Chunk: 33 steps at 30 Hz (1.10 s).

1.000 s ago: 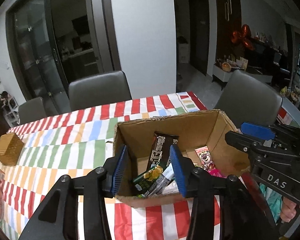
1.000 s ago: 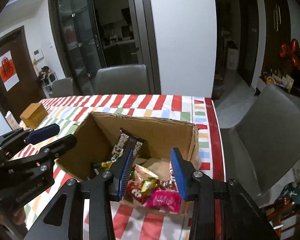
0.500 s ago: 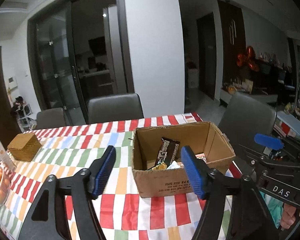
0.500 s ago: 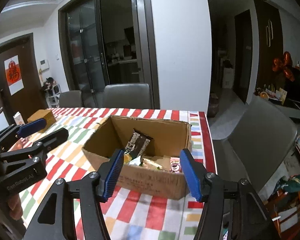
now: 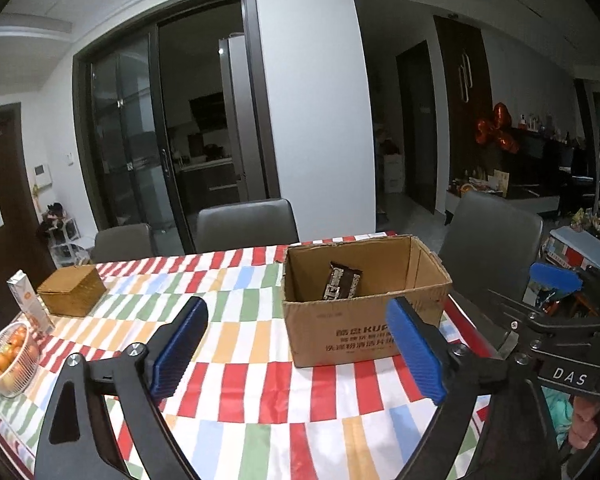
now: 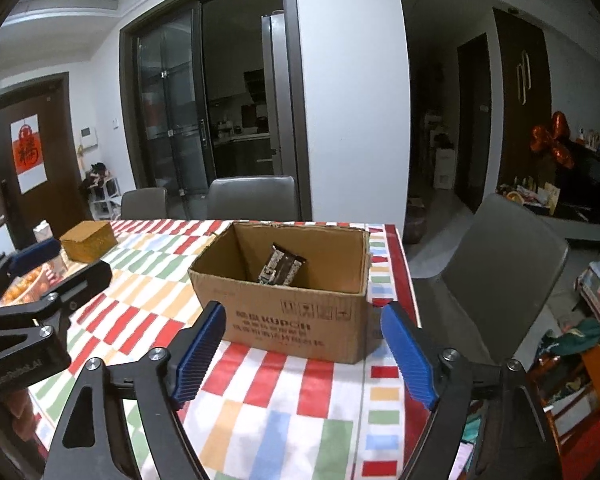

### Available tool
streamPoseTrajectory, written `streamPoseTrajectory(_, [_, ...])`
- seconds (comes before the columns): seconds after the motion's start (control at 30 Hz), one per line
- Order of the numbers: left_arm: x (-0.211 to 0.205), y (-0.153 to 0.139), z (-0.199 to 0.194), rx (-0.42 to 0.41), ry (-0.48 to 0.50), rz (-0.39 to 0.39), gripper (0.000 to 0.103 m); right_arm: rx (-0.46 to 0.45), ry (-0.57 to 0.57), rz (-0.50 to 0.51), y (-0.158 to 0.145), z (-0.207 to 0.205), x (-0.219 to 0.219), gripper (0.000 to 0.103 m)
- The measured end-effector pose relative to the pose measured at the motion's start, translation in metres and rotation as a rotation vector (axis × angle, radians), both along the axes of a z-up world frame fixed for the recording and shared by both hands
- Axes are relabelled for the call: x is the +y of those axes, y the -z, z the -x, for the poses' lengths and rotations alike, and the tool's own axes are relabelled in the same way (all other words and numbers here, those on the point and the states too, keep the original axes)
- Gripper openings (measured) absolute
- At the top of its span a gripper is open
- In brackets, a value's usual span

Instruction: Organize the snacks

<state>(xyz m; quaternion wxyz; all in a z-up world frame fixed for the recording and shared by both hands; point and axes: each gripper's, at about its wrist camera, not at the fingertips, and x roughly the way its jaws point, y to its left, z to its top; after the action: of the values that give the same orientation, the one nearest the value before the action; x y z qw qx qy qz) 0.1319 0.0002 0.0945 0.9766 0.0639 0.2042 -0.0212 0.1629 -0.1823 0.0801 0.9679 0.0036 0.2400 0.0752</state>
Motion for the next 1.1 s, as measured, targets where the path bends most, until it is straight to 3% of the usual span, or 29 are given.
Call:
streamPoseTrajectory(0.5, [0.003,0.003,0.037,-0.002,0.018,0.017,0.102,-0.031,0.011,0.012,-0.001,0.039,0.004,0.089])
streamPoseTrajectory(1.1, [0.006,-0.002,0.054,-0.026,0.025,0.021,0.103,-0.071,0.015,0.015,-0.006,0.055,0.002,0.090])
